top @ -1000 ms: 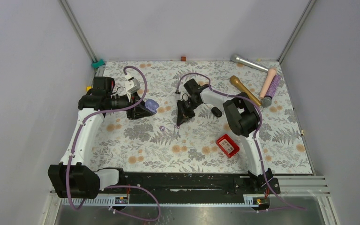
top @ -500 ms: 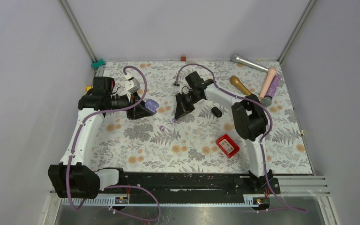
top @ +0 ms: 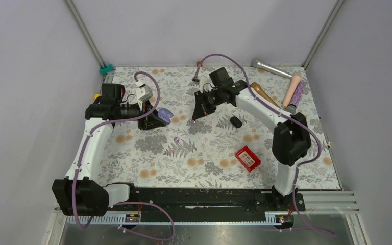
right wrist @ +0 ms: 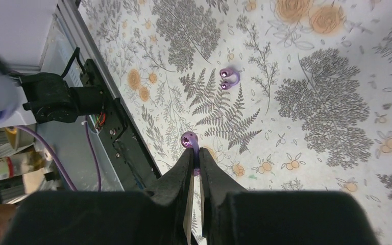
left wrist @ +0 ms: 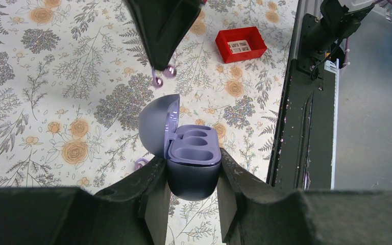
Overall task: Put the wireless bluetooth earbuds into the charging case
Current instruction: Insert the right earbud into the right side groove of the charging case.
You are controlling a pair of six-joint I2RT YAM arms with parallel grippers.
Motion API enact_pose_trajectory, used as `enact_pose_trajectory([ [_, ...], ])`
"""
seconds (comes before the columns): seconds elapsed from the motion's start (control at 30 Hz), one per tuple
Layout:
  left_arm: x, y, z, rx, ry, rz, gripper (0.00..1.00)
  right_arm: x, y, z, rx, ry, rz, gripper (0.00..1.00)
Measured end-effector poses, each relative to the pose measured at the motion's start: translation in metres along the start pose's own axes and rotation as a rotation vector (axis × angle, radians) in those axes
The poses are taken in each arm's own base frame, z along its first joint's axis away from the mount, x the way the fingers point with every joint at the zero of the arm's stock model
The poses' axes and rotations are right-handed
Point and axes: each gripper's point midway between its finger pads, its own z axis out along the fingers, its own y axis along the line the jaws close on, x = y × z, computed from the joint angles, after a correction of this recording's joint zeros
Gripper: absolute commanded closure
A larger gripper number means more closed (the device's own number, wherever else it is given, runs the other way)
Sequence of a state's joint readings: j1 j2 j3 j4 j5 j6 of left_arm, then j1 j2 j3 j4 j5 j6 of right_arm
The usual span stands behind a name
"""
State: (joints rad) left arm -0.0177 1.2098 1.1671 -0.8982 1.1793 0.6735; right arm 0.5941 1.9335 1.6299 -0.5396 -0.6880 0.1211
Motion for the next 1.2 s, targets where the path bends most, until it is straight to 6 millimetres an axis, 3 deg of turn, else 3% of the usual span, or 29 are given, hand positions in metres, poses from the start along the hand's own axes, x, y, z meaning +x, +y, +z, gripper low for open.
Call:
enact_pose_trajectory([
  [0.23,0.000,0.000,0.000,0.000,0.000,0.000,1.00,-0.026,0.044,-0.060,0.027,-0.156,-0.165,0.90],
  [0.47,-0.003,-0.004,-0.002,-0.006,-0.005,0.018,1.00,-0.033,0.073,-0.107,0.068,-0.278,-0.293,0.91],
  [0.9,-0.013,-0.012,-0.007,-0.017,-0.022,0.066,1.00,-0.028,0.096,-0.158,0.144,-0.400,-0.455,0.90],
  [1.2,-0.046,0.003,0.000,-0.045,-0.057,0.114,1.00,-0.023,0.114,-0.190,0.175,-0.475,-0.565,0.90],
])
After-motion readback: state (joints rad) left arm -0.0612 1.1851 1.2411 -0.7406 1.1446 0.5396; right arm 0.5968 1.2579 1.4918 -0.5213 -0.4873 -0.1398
